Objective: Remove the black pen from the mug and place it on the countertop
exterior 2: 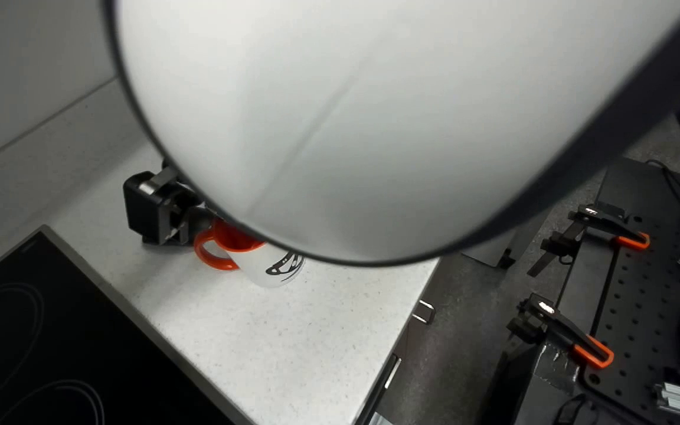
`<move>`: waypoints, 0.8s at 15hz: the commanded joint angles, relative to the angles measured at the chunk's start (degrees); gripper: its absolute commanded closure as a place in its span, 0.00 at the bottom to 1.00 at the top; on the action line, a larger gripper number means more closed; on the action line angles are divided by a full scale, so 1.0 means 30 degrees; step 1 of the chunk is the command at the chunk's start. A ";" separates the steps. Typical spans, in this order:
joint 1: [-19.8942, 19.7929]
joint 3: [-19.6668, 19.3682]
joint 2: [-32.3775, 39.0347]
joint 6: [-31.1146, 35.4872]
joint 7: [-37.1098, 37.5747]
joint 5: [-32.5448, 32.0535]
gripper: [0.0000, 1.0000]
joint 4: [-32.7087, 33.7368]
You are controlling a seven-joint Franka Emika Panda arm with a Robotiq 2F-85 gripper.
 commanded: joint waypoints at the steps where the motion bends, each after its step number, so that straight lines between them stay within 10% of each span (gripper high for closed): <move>1: -0.0045 0.0008 0.0781 0.0796 0.0445 -0.0823 0.35 0.0611; 9: -0.0122 0.0103 0.1025 0.0580 0.0226 -0.0501 0.96 0.1005; 12: -0.0148 0.0120 0.0898 0.0607 0.0169 -0.0428 0.98 0.1061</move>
